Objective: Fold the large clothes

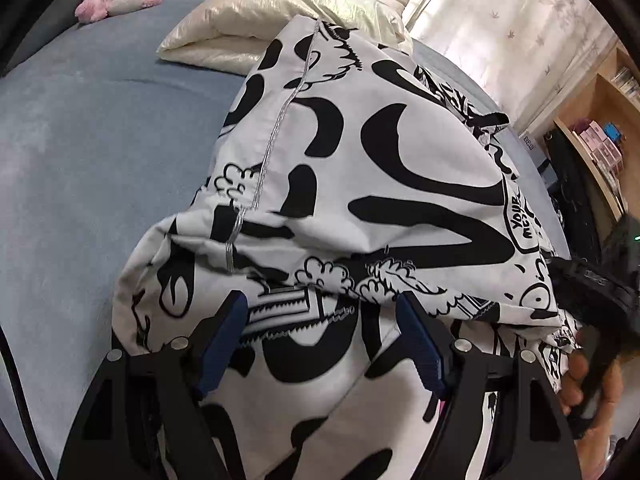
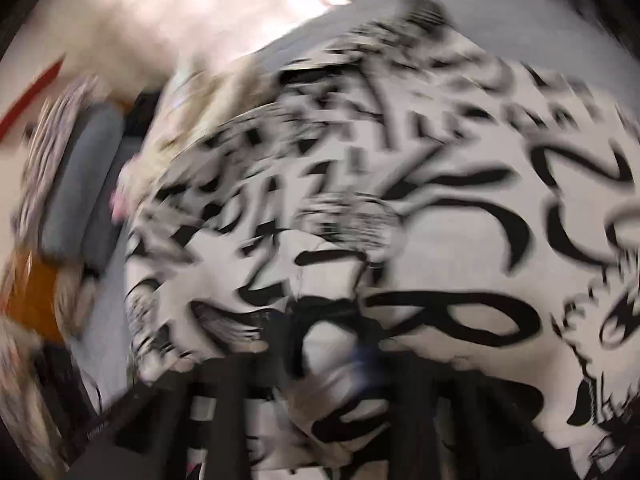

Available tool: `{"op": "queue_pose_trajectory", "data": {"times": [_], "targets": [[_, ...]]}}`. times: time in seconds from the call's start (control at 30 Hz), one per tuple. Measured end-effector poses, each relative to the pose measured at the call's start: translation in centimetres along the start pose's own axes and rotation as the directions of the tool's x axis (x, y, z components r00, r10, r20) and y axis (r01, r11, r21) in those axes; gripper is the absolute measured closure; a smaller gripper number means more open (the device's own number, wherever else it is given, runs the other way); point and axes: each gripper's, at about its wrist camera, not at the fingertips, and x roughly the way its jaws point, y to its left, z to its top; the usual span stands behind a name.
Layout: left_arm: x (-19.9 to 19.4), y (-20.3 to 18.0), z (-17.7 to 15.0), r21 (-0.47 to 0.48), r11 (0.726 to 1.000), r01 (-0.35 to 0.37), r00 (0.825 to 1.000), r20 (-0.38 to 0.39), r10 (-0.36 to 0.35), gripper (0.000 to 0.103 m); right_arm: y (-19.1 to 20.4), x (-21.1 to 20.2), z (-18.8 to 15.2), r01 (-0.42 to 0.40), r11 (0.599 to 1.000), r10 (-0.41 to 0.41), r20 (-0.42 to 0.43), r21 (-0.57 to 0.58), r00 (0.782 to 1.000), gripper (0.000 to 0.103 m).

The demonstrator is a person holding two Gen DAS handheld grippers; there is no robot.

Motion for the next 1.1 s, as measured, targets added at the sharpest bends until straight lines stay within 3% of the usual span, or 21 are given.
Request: {"op": "queue_pose_trajectory", "data": {"times": [0.1, 0.23, 0.27, 0.3, 0.33, 0.4, 0.5, 0.57, 0.67, 0.77, 0.83, 0.93, 1.1], "targets": [[-0.2, 0.1, -0.1, -0.007, 1.0, 0.001, 1.0, 0.021, -0.001, 0.028, 3.4, -3.4, 0.6, 0.024, 0.993, -0.009, 0.127, -0.112, 0.992, 0.085], [-0.2, 0.9, -0.6, -0.026, 1.0, -0.006, 0.999, 0.041, 0.007, 0.028, 4.9, -9.6, 0.8, 0.163, 0.978, -0.099, 0.397, -0.13, 0.912, 0.085], [-0.3, 1.0, -0.8, -0.031, 0.999, -0.003, 0.999, 0.043, 0.005, 0.028, 4.2, -10.2, 0.8, 0.206, 0.974, -0.149, 0.428, -0.092, 0.891, 0.085], [-0.3, 1.2, -0.9, -0.037, 0.999, 0.001, 0.999, 0.045, 0.0, 0.028, 3.5, -10.0, 0.9, 0.225, 0.973, -0.182, 0.418, -0.057, 0.89, 0.084], [-0.3, 1.3, -0.9, -0.04, 0.999, 0.002, 0.999, 0.047, 0.0, 0.028, 2.5, -9.2, 1.0, 0.245, 0.969, -0.22, 0.384, -0.018, 0.897, 0.081], [-0.3, 1.4, -1.0, -0.047, 0.999, -0.001, 0.999, 0.046, 0.003, 0.028, -0.5, -5.2, 1.1, 0.331, 0.942, -0.333, 0.219, 0.05, 0.917, 0.079], [-1.1, 1.3, -0.9, -0.045, 0.999, -0.005, 0.999, 0.045, 0.007, 0.028, -3.9, -1.3, 0.1, 0.363, 0.929, -0.367, 0.048, 0.076, 0.929, 0.074], [-2.1, 1.2, -0.7, -0.022, 1.0, 0.001, 0.999, 0.053, 0.0, 0.028, -5.0, -2.6, -0.7, 0.28, 0.952, -0.29, 0.073, 0.12, 0.954, 0.067], [-4.2, 1.7, 0.5, 0.02, 1.0, -0.004, 0.997, 0.08, 0.002, 0.028, -5.5, -5.1, -1.3, 0.188, 0.972, -0.207, 0.141, 0.141, 0.968, 0.052], [-5.7, 2.0, 2.8, 0.064, 0.996, -0.054, 0.991, 0.122, 0.046, 0.028, -5.4, -6.1, -1.7, 0.144, 0.981, -0.162, 0.142, 0.129, 0.976, 0.049], [-5.7, 2.5, 4.7, 0.096, 0.991, -0.091, 0.988, 0.132, 0.078, 0.024, -5.5, -6.1, -1.7, 0.159, 0.981, -0.174, 0.131, 0.115, 0.976, 0.049], [-4.0, 3.0, 8.0, 0.127, 0.985, -0.113, 0.989, 0.106, 0.1, 0.023, -5.1, -5.5, -1.9, 0.151, 0.983, -0.163, 0.117, 0.107, 0.98, 0.049], [1.9, 2.8, 12.8, 0.174, 0.981, -0.084, 0.996, 0.0, 0.085, 0.023, -5.5, -4.1, -1.9, 0.123, 0.986, -0.134, 0.1, 0.11, 0.986, 0.049]]}}
